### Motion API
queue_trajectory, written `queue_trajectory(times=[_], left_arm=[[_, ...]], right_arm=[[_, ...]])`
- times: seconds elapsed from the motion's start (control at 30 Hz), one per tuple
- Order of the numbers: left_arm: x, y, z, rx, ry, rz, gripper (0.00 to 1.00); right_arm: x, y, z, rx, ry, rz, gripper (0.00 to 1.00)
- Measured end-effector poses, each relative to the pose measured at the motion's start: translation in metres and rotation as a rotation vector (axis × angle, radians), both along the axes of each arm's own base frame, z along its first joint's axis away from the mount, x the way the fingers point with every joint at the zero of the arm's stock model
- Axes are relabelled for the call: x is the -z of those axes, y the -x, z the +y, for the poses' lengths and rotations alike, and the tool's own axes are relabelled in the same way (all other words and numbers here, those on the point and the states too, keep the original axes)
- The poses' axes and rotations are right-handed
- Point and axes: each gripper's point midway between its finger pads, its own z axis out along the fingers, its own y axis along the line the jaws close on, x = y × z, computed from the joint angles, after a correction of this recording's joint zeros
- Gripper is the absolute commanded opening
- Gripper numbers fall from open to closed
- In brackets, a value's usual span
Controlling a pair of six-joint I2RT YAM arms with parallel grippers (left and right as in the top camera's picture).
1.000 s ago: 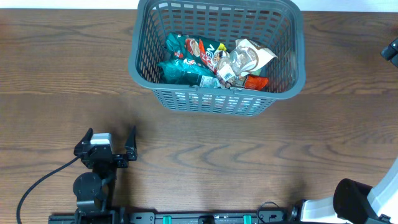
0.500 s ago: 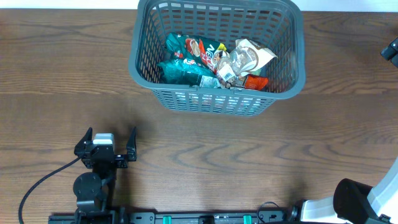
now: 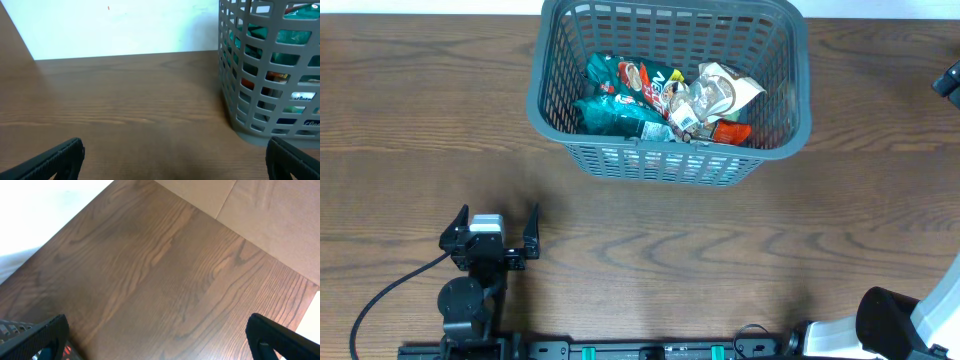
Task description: Pack container
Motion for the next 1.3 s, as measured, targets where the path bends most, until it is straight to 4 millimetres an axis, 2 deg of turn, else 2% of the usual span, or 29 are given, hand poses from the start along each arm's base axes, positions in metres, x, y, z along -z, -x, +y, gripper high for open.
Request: queue_trajectory(times=[0.73, 0.87, 1.0, 1.13, 1.23, 1.3], left_arm=[[0.0, 0.0, 0.0, 0.0, 0.0, 0.0, 0.99], [0.0, 0.0, 0.0, 0.0, 0.0, 0.0, 0.99], [0.0, 0.0, 0.0, 0.0, 0.0, 0.0, 0.99], [0.0, 0.0, 0.0, 0.0, 0.0, 0.0, 0.99], [0.0, 0.0, 0.0, 0.0, 0.0, -0.002, 0.99], [0.0, 0.0, 0.0, 0.0, 0.0, -0.002, 0.99]], right_arm=[[0.0, 0.0, 0.0, 0.0, 0.0, -0.001, 0.99], [-0.005, -0.007, -0.001, -0.004, 0.01, -0.035, 0.99], [-0.026, -0.033, 0.006, -0.087, 0.058, -0.137, 0.99], [-0.064, -0.061, 0.031, -0.262, 0.151, -0.277, 0.99], [-0.087, -0.065, 0.054, -0.373, 0.215, -0.359, 0.99], [-0.099, -0.059, 0.072, -0.439, 0.25, -0.416, 0.99]])
